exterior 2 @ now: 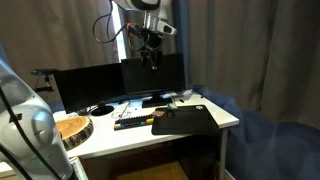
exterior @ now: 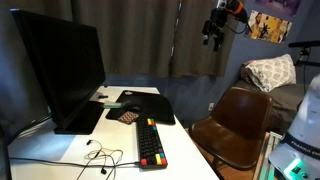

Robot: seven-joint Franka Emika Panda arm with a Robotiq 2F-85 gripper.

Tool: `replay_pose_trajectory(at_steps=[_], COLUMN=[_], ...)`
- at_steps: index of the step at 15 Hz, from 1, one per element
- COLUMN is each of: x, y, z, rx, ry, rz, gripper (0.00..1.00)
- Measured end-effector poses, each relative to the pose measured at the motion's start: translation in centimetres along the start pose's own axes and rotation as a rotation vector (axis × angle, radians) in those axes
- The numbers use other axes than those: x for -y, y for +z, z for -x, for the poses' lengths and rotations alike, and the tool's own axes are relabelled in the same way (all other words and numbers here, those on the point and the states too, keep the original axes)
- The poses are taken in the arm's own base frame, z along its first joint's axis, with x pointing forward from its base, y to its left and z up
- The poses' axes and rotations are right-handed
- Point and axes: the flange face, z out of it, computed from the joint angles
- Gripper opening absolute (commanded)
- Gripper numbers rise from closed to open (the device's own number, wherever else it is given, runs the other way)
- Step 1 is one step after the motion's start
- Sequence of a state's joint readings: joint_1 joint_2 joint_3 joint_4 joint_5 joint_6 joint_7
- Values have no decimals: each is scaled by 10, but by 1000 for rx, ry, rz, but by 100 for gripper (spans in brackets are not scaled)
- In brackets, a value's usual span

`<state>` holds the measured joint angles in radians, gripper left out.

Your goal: Move the clear plastic to the left

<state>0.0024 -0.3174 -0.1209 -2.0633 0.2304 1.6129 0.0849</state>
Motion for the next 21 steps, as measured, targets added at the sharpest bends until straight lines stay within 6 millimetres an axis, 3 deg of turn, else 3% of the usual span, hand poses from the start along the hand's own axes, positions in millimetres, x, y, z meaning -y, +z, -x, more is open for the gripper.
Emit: replay_pose_trajectory(at_steps=[17,19,21], x=[2,17,49], y=[1,8,26], z=[0,0,-2], rx=[1,13,35], ry=[-6,-41,-105], rz=[3,16,43], gripper=[100,100,100])
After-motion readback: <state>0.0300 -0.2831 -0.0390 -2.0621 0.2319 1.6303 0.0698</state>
